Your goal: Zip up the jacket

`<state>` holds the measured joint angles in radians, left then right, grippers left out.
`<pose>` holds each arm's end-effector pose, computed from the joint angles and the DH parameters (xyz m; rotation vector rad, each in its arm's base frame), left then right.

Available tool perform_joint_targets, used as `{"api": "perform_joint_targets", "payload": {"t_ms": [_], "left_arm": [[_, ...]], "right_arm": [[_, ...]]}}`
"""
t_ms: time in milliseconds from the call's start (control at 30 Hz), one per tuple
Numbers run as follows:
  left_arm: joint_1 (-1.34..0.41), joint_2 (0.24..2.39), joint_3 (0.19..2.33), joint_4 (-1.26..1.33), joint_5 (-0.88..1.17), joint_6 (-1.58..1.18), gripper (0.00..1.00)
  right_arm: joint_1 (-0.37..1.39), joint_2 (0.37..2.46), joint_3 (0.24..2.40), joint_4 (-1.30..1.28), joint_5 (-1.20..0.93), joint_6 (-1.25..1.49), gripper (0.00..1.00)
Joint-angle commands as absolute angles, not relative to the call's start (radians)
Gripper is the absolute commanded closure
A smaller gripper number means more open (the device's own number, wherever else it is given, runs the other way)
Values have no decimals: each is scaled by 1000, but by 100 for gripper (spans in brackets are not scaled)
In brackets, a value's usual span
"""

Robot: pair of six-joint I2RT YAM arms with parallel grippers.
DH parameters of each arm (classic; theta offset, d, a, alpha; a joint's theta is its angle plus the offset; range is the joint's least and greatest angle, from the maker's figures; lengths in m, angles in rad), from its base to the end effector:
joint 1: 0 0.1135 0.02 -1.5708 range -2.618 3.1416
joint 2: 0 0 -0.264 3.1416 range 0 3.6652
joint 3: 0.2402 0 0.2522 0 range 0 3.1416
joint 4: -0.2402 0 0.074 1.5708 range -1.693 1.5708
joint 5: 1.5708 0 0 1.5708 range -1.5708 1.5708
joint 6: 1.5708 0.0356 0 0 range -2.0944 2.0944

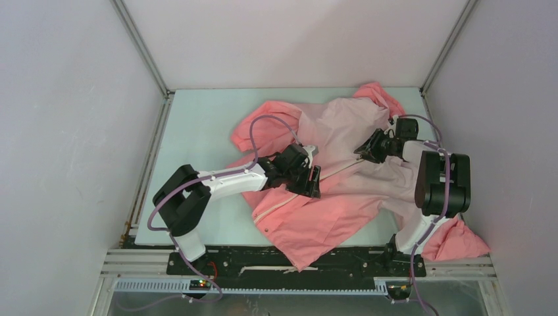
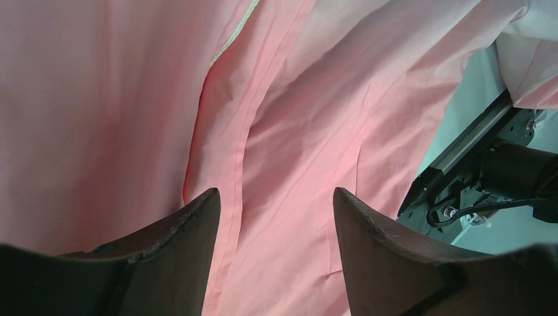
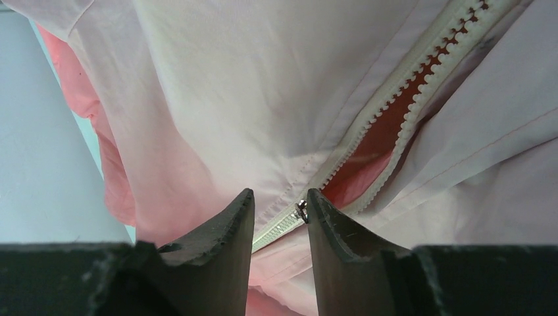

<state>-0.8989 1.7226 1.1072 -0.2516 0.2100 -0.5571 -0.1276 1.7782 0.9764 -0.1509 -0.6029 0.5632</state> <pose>0.2214 -0.2903 0.1991 0.5462 2.5676 -0.8472 0.3474 -0.0242 0.1533 0.6160 2.4487 0.9361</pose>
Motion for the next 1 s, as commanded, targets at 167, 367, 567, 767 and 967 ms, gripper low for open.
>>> {"api": "perform_joint_targets", "payload": {"t_ms": [167, 367, 567, 767, 967], "left_arm": [[-894, 1714, 1094, -226, 230, -544, 33], [-893, 1664, 1092, -218, 259, -546, 33], [-893, 1570, 1073, -194, 222, -529, 30], [-893, 1608, 1081, -273, 12, -452, 15], [-896, 1738, 1163, -397, -80, -386, 10]], "right_arm": [[-121, 1768, 973, -127, -594, 538, 63], [-116, 1783, 973, -129, -577, 529, 73], [-105, 1783, 974, -134, -536, 517, 87], [-70, 1788, 1029, -214, -440, 448, 100], [-27, 1773, 1069, -275, -331, 342, 100]]}}
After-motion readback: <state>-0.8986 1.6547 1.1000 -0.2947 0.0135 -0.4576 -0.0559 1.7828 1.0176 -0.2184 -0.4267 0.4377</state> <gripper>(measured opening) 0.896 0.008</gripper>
